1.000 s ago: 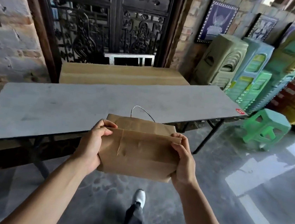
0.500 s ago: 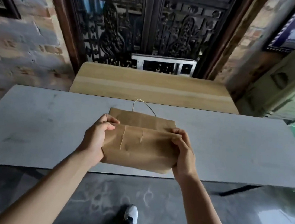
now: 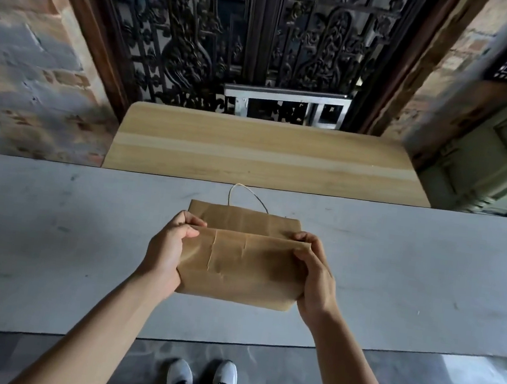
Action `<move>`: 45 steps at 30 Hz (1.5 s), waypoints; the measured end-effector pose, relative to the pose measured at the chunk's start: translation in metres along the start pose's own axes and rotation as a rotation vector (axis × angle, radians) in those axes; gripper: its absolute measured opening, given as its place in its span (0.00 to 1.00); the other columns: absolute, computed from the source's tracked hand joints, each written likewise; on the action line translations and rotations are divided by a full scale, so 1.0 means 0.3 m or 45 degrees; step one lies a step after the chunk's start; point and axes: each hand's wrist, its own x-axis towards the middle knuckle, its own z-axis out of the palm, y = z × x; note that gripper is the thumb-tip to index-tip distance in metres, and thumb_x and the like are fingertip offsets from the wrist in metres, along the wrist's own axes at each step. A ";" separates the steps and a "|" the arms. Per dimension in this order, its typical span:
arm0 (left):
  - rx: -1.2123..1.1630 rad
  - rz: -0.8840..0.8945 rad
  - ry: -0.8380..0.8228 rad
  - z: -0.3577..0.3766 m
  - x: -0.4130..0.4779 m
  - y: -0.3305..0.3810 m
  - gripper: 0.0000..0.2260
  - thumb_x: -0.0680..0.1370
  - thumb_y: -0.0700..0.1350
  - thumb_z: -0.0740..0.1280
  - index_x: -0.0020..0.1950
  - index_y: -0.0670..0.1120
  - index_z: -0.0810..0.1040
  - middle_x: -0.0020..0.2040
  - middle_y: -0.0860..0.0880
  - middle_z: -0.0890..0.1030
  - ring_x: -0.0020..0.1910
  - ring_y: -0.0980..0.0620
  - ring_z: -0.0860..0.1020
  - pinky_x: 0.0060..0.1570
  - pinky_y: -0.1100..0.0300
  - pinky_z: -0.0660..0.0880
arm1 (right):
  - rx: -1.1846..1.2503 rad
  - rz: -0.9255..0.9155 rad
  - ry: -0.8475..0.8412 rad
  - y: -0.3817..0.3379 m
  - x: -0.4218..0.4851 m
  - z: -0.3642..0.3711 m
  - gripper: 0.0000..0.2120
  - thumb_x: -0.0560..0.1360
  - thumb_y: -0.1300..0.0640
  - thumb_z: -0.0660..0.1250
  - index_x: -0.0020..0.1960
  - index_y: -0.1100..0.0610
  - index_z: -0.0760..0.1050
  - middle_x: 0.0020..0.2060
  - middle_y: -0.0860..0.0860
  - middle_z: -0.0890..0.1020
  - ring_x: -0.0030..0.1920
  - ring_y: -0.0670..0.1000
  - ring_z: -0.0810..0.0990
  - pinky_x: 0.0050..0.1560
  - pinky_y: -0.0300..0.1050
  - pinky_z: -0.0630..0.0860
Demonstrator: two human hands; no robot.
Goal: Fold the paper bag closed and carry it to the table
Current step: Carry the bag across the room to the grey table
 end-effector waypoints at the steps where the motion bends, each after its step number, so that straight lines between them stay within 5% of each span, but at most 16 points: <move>1: 0.010 -0.013 -0.006 0.000 0.019 0.001 0.07 0.65 0.40 0.61 0.33 0.51 0.77 0.46 0.47 0.77 0.47 0.45 0.71 0.45 0.52 0.64 | -0.019 0.012 0.019 0.004 0.011 0.002 0.09 0.70 0.55 0.61 0.48 0.49 0.75 0.39 0.43 0.76 0.43 0.48 0.69 0.40 0.46 0.61; 6: 0.037 -0.032 -0.043 -0.011 0.116 0.002 0.07 0.64 0.41 0.61 0.35 0.51 0.77 0.45 0.50 0.78 0.48 0.45 0.72 0.49 0.50 0.64 | -0.107 0.023 -0.022 0.017 0.083 0.025 0.10 0.71 0.55 0.61 0.50 0.48 0.76 0.41 0.42 0.78 0.45 0.48 0.69 0.45 0.47 0.61; 9: 0.061 -0.023 -0.091 -0.015 0.179 -0.019 0.07 0.64 0.41 0.61 0.35 0.51 0.77 0.43 0.49 0.78 0.47 0.45 0.71 0.47 0.50 0.64 | -0.166 -0.016 -0.031 0.038 0.128 0.038 0.10 0.73 0.57 0.61 0.50 0.48 0.79 0.45 0.41 0.80 0.44 0.42 0.73 0.43 0.37 0.66; 12: 0.121 0.000 -0.054 -0.009 0.263 -0.081 0.09 0.66 0.37 0.62 0.33 0.50 0.79 0.40 0.47 0.77 0.43 0.47 0.72 0.40 0.57 0.66 | -0.243 0.013 0.144 0.097 0.188 0.062 0.08 0.75 0.62 0.66 0.46 0.51 0.81 0.45 0.40 0.81 0.36 0.37 0.77 0.30 0.28 0.67; 15: 0.247 0.147 0.011 0.004 0.333 -0.173 0.14 0.71 0.30 0.63 0.33 0.47 0.78 0.45 0.49 0.78 0.38 0.60 0.75 0.36 0.68 0.71 | -0.414 0.116 0.344 0.183 0.254 0.084 0.08 0.74 0.63 0.68 0.46 0.52 0.83 0.51 0.44 0.81 0.39 0.38 0.80 0.35 0.31 0.69; 17: 0.416 0.212 -0.006 0.005 0.378 -0.238 0.10 0.72 0.29 0.64 0.38 0.42 0.80 0.57 0.53 0.77 0.49 0.66 0.77 0.47 0.66 0.71 | -0.623 0.086 0.364 0.226 0.290 0.094 0.09 0.73 0.63 0.68 0.46 0.52 0.83 0.52 0.43 0.82 0.44 0.44 0.80 0.39 0.34 0.70; 20: 0.664 0.343 -0.064 -0.015 0.427 -0.301 0.11 0.74 0.30 0.66 0.42 0.44 0.83 0.62 0.47 0.76 0.65 0.55 0.74 0.56 0.70 0.67 | -0.936 -0.073 0.288 0.261 0.319 0.099 0.11 0.72 0.66 0.68 0.47 0.53 0.84 0.50 0.45 0.83 0.47 0.49 0.81 0.41 0.31 0.71; 22: 0.843 0.529 -0.065 -0.034 0.440 -0.301 0.10 0.73 0.32 0.70 0.45 0.46 0.85 0.68 0.46 0.73 0.67 0.68 0.69 0.60 0.75 0.63 | -1.071 -0.083 0.266 0.266 0.339 0.094 0.13 0.74 0.66 0.67 0.51 0.53 0.85 0.62 0.51 0.80 0.60 0.54 0.78 0.56 0.37 0.73; 24: 1.235 0.752 -0.020 -0.042 0.455 -0.289 0.08 0.70 0.39 0.74 0.46 0.50 0.86 0.71 0.45 0.72 0.71 0.57 0.66 0.68 0.62 0.62 | -1.297 -0.074 0.273 0.262 0.349 0.098 0.15 0.75 0.64 0.66 0.52 0.48 0.86 0.69 0.52 0.74 0.67 0.58 0.69 0.64 0.49 0.69; 26: 1.533 0.913 -0.036 -0.014 0.454 -0.261 0.07 0.69 0.43 0.76 0.43 0.54 0.87 0.65 0.51 0.78 0.68 0.42 0.69 0.64 0.49 0.63 | -1.556 -0.244 0.298 0.253 0.344 0.131 0.11 0.74 0.58 0.68 0.48 0.45 0.86 0.62 0.48 0.78 0.62 0.59 0.69 0.59 0.54 0.66; 30: 1.547 1.112 -0.443 0.079 0.451 -0.214 0.05 0.65 0.39 0.77 0.37 0.49 0.86 0.36 0.53 0.83 0.39 0.47 0.78 0.42 0.53 0.74 | -1.619 -0.373 -0.030 0.242 0.343 0.236 0.09 0.73 0.51 0.67 0.45 0.48 0.86 0.47 0.46 0.84 0.52 0.55 0.76 0.51 0.51 0.69; 33: 1.543 1.051 -0.545 0.038 0.471 -0.209 0.05 0.66 0.41 0.78 0.40 0.47 0.87 0.36 0.52 0.82 0.36 0.48 0.76 0.40 0.59 0.75 | -1.588 -0.324 -0.103 0.243 0.355 0.206 0.09 0.74 0.51 0.67 0.47 0.48 0.86 0.46 0.47 0.84 0.50 0.55 0.76 0.50 0.49 0.70; 36: 1.489 0.951 -0.352 -0.109 0.498 -0.224 0.08 0.66 0.41 0.80 0.43 0.48 0.88 0.39 0.52 0.81 0.39 0.50 0.78 0.43 0.62 0.73 | -1.488 -0.271 0.028 0.260 0.347 0.063 0.07 0.72 0.54 0.70 0.45 0.49 0.87 0.43 0.48 0.85 0.47 0.55 0.77 0.48 0.48 0.73; 41: 0.959 0.293 -0.180 -0.193 0.493 -0.249 0.10 0.68 0.41 0.78 0.44 0.55 0.87 0.47 0.53 0.79 0.46 0.63 0.77 0.49 0.77 0.68 | -1.066 0.012 0.119 0.280 0.356 -0.048 0.06 0.69 0.57 0.76 0.45 0.53 0.87 0.41 0.48 0.81 0.39 0.49 0.79 0.40 0.30 0.69; 43: 0.569 -0.080 -0.265 -0.183 0.482 -0.243 0.13 0.71 0.36 0.75 0.43 0.55 0.87 0.48 0.50 0.82 0.49 0.57 0.80 0.55 0.65 0.74 | -0.908 0.134 0.108 0.282 0.357 -0.053 0.06 0.69 0.59 0.75 0.45 0.50 0.87 0.41 0.48 0.82 0.38 0.49 0.80 0.41 0.34 0.73; 45: 0.337 -0.274 -0.231 -0.178 0.466 -0.231 0.14 0.72 0.32 0.72 0.47 0.50 0.86 0.49 0.47 0.83 0.51 0.47 0.80 0.51 0.54 0.77 | -0.662 0.275 0.107 0.276 0.349 -0.068 0.11 0.71 0.63 0.73 0.42 0.47 0.85 0.38 0.48 0.83 0.37 0.50 0.80 0.41 0.43 0.78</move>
